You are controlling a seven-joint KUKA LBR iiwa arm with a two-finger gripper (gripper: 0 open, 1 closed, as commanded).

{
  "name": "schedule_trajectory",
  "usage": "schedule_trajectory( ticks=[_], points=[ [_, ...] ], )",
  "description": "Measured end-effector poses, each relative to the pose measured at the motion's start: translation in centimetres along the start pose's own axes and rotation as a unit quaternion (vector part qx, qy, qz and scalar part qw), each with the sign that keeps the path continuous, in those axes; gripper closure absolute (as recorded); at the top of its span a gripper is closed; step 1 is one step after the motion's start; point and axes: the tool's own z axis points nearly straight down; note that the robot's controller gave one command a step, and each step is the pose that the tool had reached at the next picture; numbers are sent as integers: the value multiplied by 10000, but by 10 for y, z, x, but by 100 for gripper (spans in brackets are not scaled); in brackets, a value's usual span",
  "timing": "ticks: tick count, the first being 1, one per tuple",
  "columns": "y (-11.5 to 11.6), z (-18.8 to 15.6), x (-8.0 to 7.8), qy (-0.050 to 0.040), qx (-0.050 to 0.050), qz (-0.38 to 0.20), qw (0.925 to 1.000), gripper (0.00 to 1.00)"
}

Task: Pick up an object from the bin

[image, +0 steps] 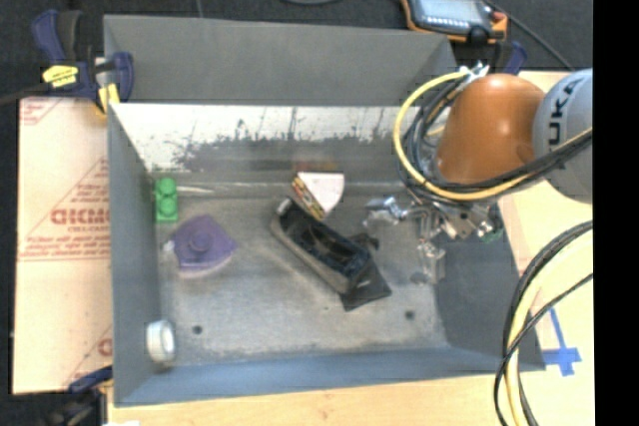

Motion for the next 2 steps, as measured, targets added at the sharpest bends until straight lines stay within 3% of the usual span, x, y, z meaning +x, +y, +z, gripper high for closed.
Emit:
schedule_trajectory(
  ticks=[1, 2],
  points=[
    [9, 16, 5, 9, -8, -992, 9951, 0],
    [8, 25, 4, 11, -14, 495, 9988, 0]
  ],
)
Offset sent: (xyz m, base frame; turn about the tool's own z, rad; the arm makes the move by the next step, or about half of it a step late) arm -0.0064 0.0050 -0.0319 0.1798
